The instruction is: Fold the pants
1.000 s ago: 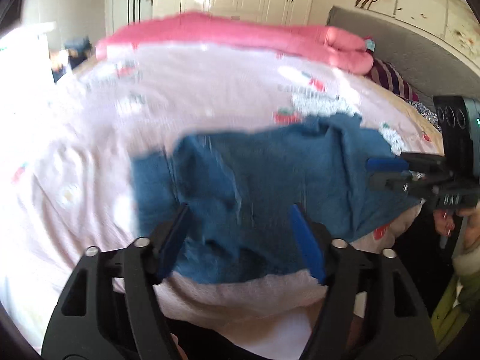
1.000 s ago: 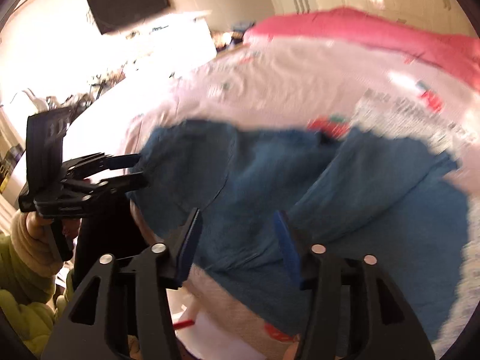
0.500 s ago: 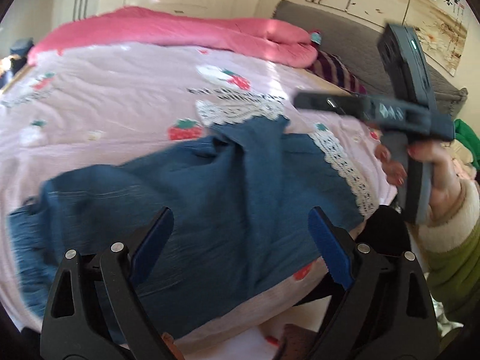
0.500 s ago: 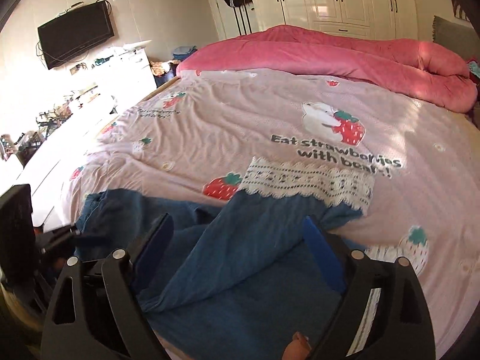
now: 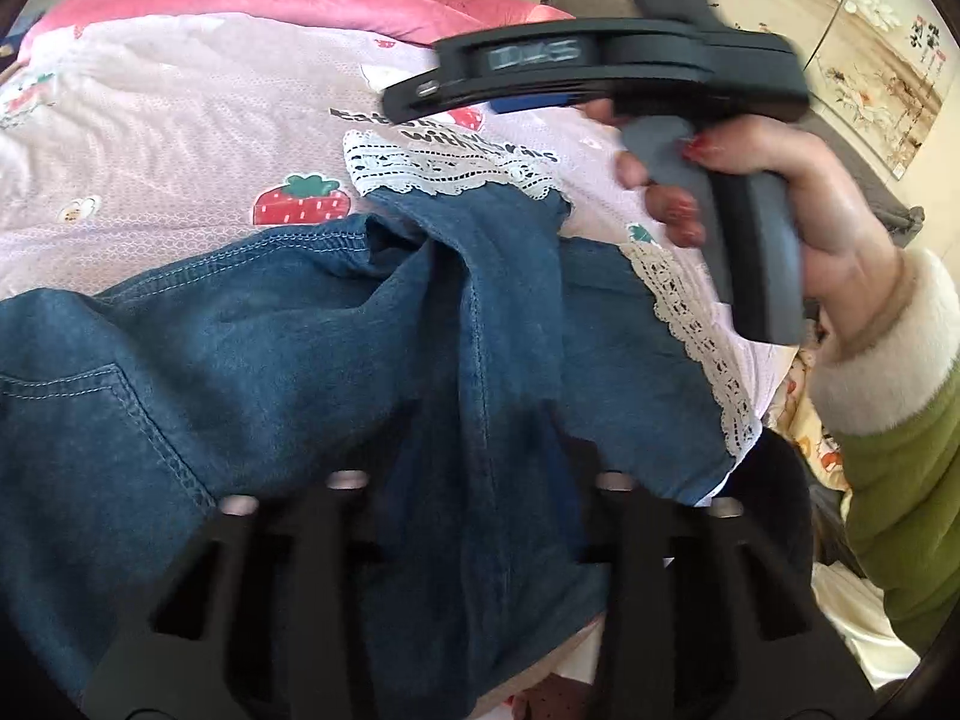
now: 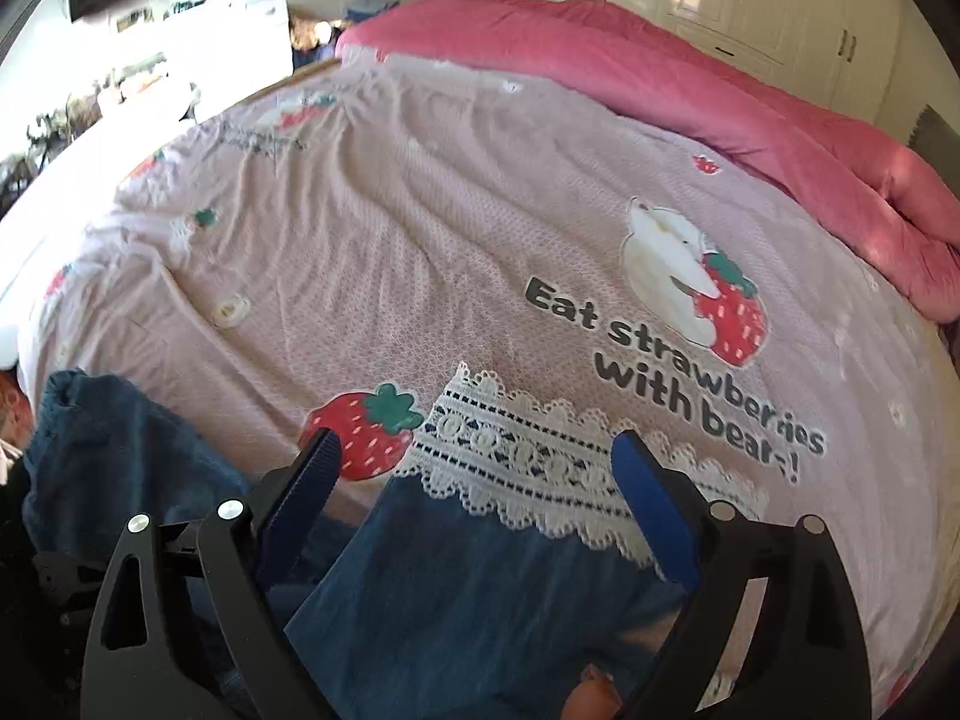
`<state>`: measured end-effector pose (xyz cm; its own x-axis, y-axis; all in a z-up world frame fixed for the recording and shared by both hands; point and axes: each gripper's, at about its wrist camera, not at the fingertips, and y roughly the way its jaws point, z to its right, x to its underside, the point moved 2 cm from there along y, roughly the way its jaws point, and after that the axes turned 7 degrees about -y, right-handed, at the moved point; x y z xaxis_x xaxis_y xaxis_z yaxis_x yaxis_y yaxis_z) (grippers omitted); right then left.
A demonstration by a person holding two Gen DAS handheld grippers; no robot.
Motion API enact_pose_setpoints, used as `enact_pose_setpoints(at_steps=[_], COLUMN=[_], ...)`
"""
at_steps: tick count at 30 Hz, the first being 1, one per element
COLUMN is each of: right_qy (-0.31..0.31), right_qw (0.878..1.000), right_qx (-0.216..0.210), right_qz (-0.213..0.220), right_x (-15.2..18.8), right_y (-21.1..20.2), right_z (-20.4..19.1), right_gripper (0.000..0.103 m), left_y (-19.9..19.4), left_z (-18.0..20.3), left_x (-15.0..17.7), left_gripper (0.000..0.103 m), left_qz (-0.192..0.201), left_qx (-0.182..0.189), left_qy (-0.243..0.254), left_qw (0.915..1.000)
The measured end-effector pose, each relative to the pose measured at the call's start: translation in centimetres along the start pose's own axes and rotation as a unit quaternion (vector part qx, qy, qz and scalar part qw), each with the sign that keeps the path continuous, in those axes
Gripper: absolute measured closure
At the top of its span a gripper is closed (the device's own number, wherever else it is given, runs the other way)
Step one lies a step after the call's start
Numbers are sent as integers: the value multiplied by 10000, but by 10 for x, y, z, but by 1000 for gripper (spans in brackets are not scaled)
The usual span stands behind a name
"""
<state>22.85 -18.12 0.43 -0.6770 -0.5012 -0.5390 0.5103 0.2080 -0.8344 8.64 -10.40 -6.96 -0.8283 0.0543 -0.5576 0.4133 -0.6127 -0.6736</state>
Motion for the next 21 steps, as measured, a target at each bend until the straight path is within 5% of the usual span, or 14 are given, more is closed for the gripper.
enact_pose_setpoints(at_steps=[5,13,14,16,18,21], right_qy=[-357,-517,-500,-385,-311,-24], right_qw=[9983,9919,9906,9887,9900,9945], right_qx=[64,-35,-93,-297,-395,-486], right_qz=[-462,-1161,-1270,-1418,-1318,-930], right_x=[-17,-34,-33,-30,-27,-21], right_y=[38,74,79,83,78,53], right_z=[-8,-9,-9,-5,-1,15], right_gripper=[12,22,31,71,91,95], left_y=[2,7,7,7,7,7], left_z=[4,10,10,9,8,6], left_x=[-1,3,3,3,3,3], left_gripper=[96,97,97,97,97,97], left_qz=[-2,-86,-77,-68,-71,-73], left_qx=[105,131,127,116,104,107], left_qy=[93,209,207,202,198,188], left_qw=[9999,9997,9997,9997,9997,9997])
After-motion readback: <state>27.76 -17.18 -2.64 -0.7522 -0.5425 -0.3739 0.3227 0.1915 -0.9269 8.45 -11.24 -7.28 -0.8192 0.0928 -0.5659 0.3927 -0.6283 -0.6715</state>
